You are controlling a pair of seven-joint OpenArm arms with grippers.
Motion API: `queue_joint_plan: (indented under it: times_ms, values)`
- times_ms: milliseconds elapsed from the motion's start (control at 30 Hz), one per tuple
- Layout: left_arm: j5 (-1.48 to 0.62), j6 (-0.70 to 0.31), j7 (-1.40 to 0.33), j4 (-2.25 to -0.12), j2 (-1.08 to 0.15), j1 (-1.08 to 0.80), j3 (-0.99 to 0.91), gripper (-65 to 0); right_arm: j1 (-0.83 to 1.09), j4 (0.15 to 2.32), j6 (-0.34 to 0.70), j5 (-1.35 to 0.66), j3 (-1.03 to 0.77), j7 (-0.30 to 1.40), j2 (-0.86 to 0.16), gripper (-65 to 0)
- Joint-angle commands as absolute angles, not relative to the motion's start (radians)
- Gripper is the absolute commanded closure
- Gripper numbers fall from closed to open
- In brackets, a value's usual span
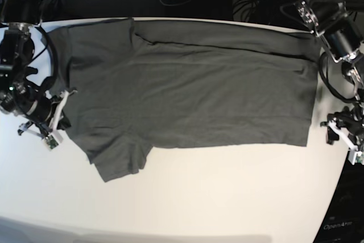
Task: Fold the T-shirt properly
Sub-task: 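Open both grippers and release the folded edge, then move both grippers along the shirt sides to its opposite-end corners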
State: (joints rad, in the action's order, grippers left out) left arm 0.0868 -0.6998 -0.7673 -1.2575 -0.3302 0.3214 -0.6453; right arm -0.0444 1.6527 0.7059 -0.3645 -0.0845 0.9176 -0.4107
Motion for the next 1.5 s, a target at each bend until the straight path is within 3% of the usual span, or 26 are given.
queue_joint_plan:
  times_ms: [0, 267, 467, 833, 1000, 1467]
  values:
    - [0.076, -0.698, -0.734, -1.241, -0.344, 0.354, -0.645, -39.5, -0.062, 1.667, 0.698, -0.375, -0.088, 0.905, -0.421, -0.7]
    - [0.088, -0.698, -0.628, -1.053, -0.344, 0.395, -0.567, -39.5, -0.065, 1.667, 0.698, -0.317, -0.081, 0.905, -0.417, -0.7]
    - [0.137, -0.587, -0.593, -1.040, -0.335, 0.401, -0.565, -39.5, -0.064, 1.669, 0.698, -0.223, -0.082, 0.905, -0.389, -0.7]
    - [0.139, -0.585, -0.590, -1.032, -0.338, 0.420, -0.564, -39.5, -0.058, 1.670, 0.698, -0.223, -0.088, 0.905, -0.387, -0.7]
    - [0.139, -0.585, -0.587, -0.900, -0.346, 0.484, -0.564, -39.5, -0.056, 1.672, 0.698, -0.223, -0.087, 0.906, -0.387, -0.7]
    - [0.202, -0.582, -0.516, -0.794, -0.355, 0.515, -0.565, -39.4, -0.036, 1.676, 0.698, -0.223, -0.090, 0.906, -0.387, -0.7]
